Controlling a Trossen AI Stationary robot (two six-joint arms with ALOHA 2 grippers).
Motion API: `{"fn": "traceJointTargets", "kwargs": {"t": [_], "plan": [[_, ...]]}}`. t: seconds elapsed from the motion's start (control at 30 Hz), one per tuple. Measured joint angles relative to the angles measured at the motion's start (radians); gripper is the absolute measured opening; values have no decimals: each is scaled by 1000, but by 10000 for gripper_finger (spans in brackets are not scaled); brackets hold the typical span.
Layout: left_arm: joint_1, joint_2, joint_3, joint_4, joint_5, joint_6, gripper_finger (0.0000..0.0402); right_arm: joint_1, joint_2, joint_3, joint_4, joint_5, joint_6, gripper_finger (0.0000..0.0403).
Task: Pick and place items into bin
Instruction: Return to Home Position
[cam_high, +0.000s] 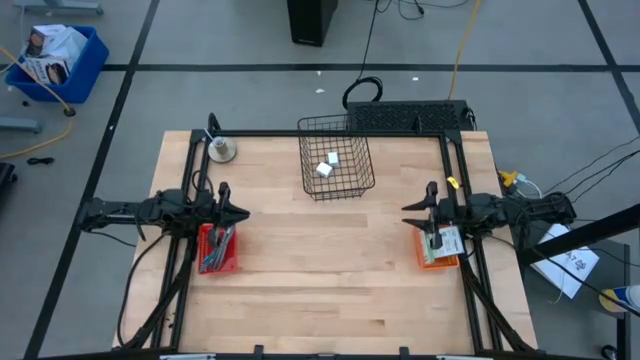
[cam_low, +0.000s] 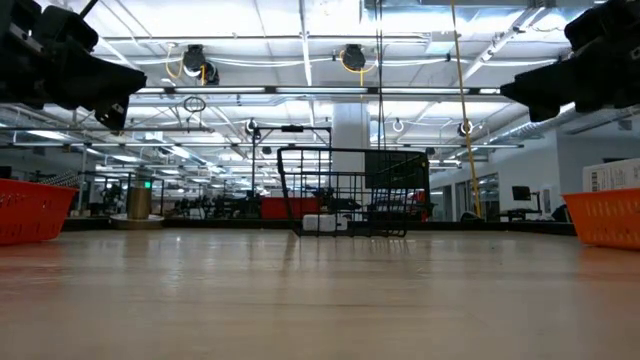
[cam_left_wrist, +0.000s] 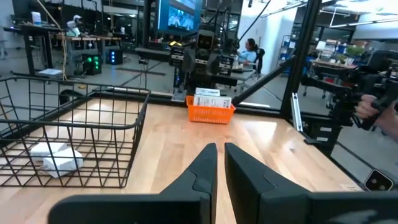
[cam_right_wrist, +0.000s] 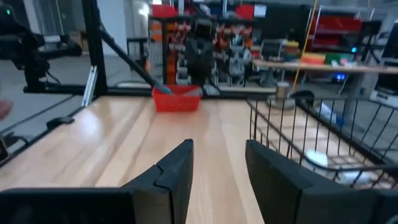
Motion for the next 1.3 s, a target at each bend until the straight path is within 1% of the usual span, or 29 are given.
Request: {"fn": "traceJointTargets", "kwargs": {"t": [0.17,0.4,1.3], "plan": [[0,0,0,0,0,0,35,0,0,-3,73,-1,6,141],[0,0,0,0,0,-2,35,0,0,-5,219,4,7,141],[0,0,0,0,-1,-1,35,0,0,-6,229,3,7,141]]}}
